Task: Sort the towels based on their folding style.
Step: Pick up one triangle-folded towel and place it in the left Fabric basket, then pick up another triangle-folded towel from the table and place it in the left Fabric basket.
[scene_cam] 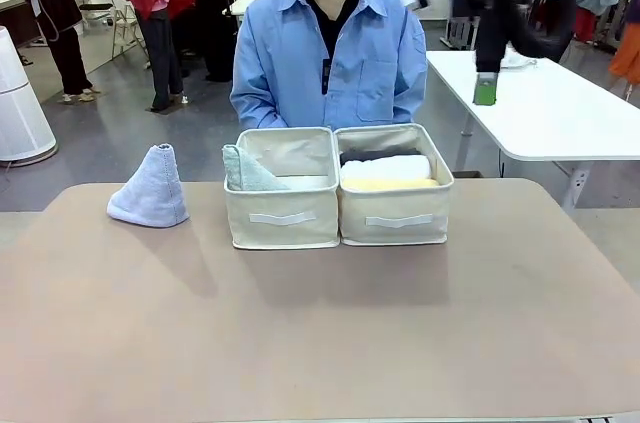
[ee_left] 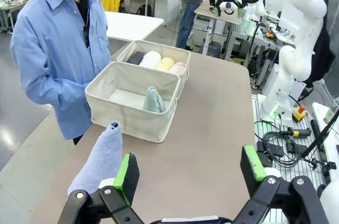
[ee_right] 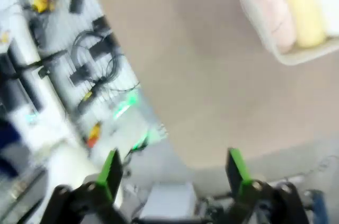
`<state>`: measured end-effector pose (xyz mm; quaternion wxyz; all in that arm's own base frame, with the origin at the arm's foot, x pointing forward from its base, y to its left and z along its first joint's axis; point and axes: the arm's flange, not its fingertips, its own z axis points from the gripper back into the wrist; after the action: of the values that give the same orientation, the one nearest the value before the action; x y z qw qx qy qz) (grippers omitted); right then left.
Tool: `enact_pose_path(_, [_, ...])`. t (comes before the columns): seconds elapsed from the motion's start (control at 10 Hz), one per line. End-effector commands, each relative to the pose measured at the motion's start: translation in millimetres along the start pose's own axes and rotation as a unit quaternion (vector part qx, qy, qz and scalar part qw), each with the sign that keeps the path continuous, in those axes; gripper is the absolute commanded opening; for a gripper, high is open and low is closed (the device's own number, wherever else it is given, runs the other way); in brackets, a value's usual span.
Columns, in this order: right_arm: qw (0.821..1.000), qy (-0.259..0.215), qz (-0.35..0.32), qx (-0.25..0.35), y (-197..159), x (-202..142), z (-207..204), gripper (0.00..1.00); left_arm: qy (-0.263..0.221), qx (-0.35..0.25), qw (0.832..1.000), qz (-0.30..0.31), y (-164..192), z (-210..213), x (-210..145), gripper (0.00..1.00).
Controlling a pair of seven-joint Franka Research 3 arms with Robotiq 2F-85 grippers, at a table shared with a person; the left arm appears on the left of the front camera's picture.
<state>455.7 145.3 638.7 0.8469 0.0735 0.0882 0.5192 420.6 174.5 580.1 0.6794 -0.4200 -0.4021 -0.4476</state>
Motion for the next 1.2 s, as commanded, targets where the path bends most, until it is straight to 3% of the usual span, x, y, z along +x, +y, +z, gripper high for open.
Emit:
enact_pose_path(0.0, [0.993, -0.076, 0.000, -0.086, 5, -54, -84, 1.00, -0.010, 0.000, 1.000, -0.008, -2, -1, 1, 1.00])
enact_pose_path(0.3, [0.987, -0.128, -0.006, -0.095, -52, -67, -90, 1.00, -0.010, 0.000, 1.000, -0.008, -2, -1, 1, 1.00])
enact_pose_path(0.5, [0.975, -0.190, -0.021, -0.116, -77, -52, -92, 1.00, -0.010, 0.000, 1.000, -0.008, -2, -1, 1, 1.00])
enact_pose_path(0.6, [0.988, -0.116, -0.018, -0.105, -57, -74, -94, 1.00, -0.010, 0.000, 1.000, -0.008, -2, -1, 1, 1.00])
enact_pose_path(1.1, [0.988, -0.116, -0.018, -0.105, -57, -74, -94, 1.00, -0.010, 0.000, 1.000, -0.008, -2, -1, 1, 1.00])
